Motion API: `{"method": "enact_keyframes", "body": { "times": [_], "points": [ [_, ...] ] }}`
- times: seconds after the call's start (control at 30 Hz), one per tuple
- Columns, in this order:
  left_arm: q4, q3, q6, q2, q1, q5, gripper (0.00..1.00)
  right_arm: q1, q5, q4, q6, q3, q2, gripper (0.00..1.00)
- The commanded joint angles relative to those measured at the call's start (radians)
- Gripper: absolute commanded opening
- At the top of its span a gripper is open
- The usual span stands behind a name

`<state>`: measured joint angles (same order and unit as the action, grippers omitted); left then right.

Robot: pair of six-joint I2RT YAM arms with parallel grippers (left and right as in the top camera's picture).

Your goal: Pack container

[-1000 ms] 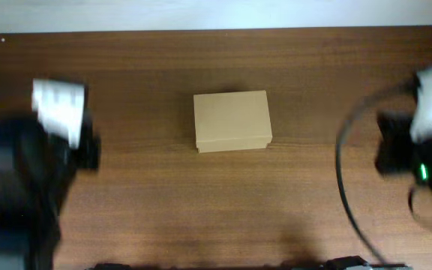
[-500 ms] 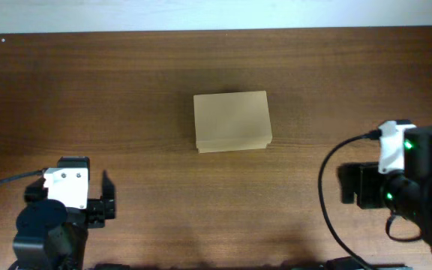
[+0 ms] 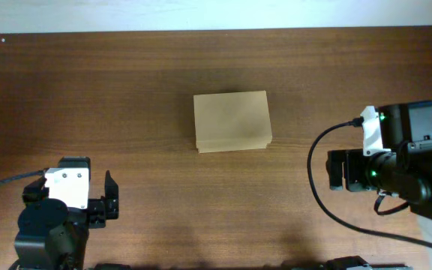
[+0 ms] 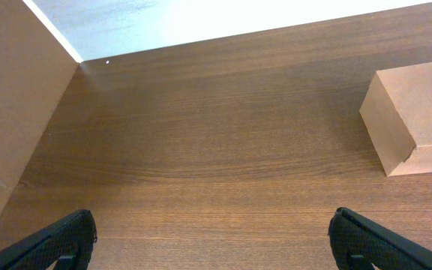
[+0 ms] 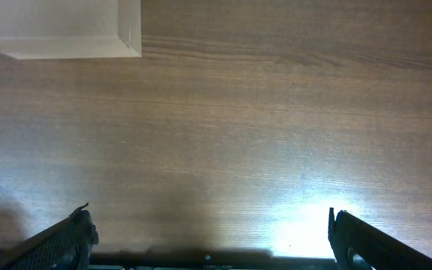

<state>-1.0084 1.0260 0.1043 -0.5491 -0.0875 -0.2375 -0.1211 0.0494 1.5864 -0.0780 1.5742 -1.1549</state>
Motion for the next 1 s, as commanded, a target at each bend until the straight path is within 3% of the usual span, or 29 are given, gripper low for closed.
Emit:
{"method": "enact_keyframes", "body": {
  "times": [0.0,0.57,0.8,0.97],
  "points": [
    [-0.002,-0.008,-0.014,0.001,-0.004,-0.014,0.99,0.004,0.015,0.000,-0.006,-0.003,-0.023,0.99],
    [-0.002,-0.008,-0.014,0.001,-0.004,-0.014,0.99,0.005,0.014,-0.029,-0.010,-0.003,-0.132,0.99],
    [-0.002,-0.008,-0.014,0.001,-0.004,-0.014,0.99,0.005,0.017,-0.427,-0.008,-0.041,0.000,0.99],
    [-0.002,-0.008,-0.014,0.001,-0.004,-0.014,0.99,0.060,0.031,-0.642,-0.006,-0.169,0.173,0.99]
  ]
}}
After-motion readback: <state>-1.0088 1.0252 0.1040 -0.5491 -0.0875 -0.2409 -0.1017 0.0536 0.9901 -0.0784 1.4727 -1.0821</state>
